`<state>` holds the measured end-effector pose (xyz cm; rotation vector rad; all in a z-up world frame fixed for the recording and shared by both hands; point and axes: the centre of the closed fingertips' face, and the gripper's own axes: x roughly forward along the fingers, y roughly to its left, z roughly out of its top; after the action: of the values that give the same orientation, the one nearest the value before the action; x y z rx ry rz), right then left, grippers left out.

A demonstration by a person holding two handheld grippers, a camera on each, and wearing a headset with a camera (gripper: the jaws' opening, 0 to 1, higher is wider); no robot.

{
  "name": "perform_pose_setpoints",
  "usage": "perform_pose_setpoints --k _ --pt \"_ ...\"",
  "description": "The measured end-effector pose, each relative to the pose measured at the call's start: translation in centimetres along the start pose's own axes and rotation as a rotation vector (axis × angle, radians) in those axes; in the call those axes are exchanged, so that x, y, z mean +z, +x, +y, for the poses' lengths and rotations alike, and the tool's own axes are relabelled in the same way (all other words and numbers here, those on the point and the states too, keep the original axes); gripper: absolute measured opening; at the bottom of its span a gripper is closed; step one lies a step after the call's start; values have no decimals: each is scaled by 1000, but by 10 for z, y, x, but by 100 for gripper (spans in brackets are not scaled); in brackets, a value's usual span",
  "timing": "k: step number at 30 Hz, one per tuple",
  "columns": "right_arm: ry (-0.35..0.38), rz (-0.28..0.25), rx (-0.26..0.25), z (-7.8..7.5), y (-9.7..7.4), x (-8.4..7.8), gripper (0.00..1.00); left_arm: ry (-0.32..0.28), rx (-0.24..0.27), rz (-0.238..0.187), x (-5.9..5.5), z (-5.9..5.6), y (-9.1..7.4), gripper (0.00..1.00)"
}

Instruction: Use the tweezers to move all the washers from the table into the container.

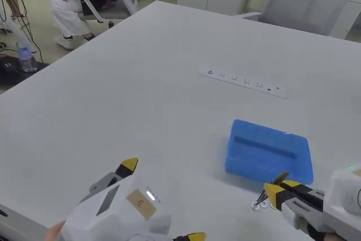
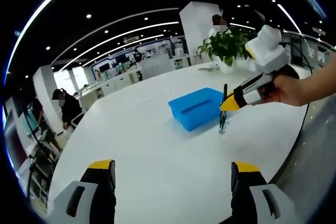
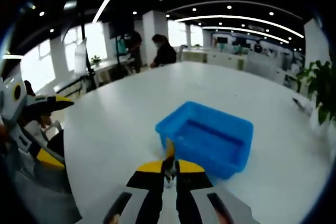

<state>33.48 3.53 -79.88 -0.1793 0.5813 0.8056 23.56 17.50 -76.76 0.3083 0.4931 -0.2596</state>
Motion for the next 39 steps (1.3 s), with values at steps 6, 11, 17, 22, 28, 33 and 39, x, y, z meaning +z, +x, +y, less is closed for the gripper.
perform_pose_setpoints --k 6,11,17,22,28,33,39 --pt "-26 -23 -17 -2 2 -2 4 3 3 7 -1 1 0 93" --pt "-20 -23 -38 -4 -1 -4 3 5 6 7 -1 1 0 93" --pt "31 -6 -39 -7 1 -2 3 9 10 9 -2 2 0 92" --pt "58 8 -34 -9 2 -1 3 8 13 5 -1 2 0 92" --pt "67 -6 -33 -6 -7 6 3 15 9 4 -1 1 0 92" --pt "77 -18 -13 -7 -11 10 3 21 11 10 -2 1 0 92" --pt "102 -50 -14 -12 -18 22 3 17 15 14 -3 2 0 92"
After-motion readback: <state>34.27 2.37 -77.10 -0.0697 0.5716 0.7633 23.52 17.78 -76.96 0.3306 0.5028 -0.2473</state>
